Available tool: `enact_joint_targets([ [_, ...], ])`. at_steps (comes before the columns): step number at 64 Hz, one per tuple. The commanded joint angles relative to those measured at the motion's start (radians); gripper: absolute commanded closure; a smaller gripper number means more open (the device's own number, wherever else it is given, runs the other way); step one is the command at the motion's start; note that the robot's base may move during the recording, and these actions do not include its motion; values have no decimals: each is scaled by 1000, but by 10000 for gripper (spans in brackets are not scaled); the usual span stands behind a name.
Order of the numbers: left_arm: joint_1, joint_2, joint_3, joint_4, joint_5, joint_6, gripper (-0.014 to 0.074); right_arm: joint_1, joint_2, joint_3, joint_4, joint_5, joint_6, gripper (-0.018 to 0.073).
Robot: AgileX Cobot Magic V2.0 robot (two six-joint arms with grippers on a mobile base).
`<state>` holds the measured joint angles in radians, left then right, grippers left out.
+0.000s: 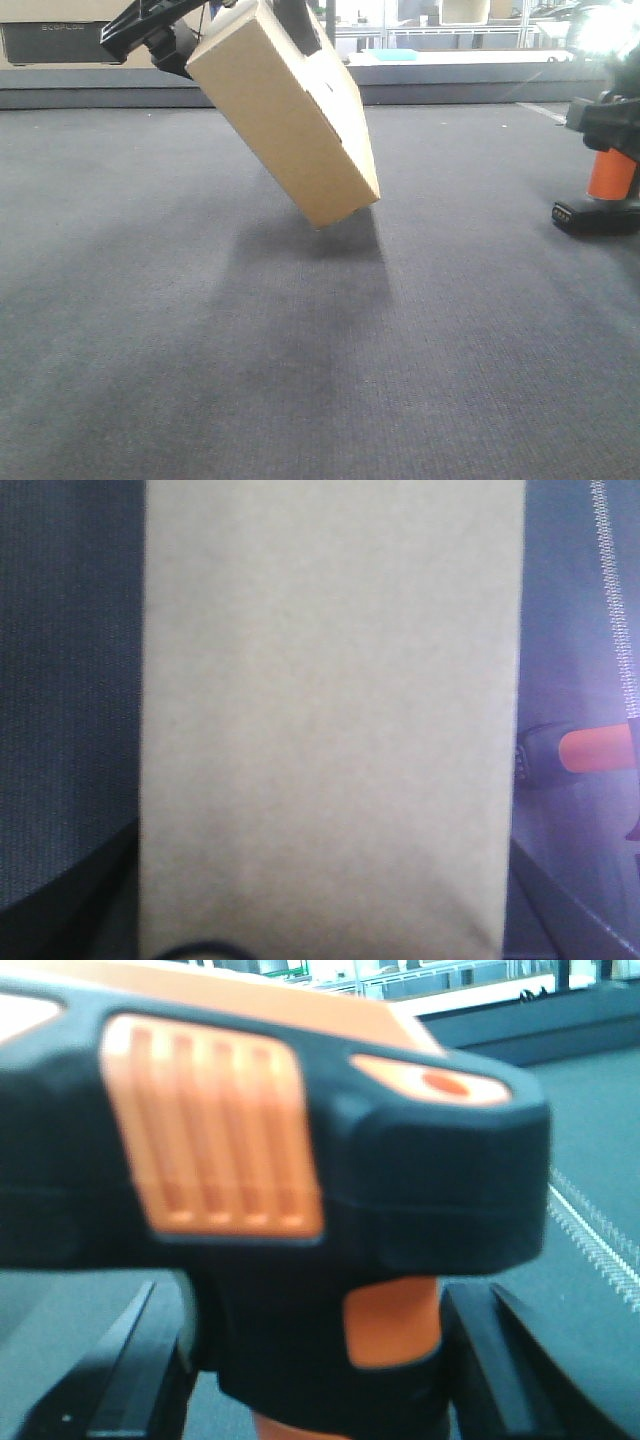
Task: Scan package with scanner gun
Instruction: 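Grasp the orange-and-black scanner gun with the right gripper and lift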
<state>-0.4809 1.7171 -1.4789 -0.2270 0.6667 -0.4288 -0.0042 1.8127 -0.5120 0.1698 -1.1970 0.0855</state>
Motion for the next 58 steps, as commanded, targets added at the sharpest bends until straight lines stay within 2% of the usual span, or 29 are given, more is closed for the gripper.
enact_joint_targets([
  [1, -1, -5, -9, -8, -26, 7, 707, -1, -15, -5, -1, -24, -101, 727],
  [15, -1, -5, -9, -8, -12, 9, 707, 9, -113, -16, 4, -24, -254, 721],
  [21, -1, -5, -9, -8, 2, 9, 707, 27, -154, -35, 57, 43, -355, 721],
  [34, -1, -5, -9, -8, -2, 9, 707, 70, -188, -83, 114, 148, -480, 721],
  [38, -1, -5, -9, -8, -2, 9, 707, 92, -188, -95, 156, 153, -526, 721],
  [51, -1, -5, -9, -8, 0, 9, 707, 188, -188, -130, 379, 153, -869, 721],
  [58, -1, -5, -9, -8, 2, 9, 707, 197, -188, -138, 399, 134, -908, 721],
])
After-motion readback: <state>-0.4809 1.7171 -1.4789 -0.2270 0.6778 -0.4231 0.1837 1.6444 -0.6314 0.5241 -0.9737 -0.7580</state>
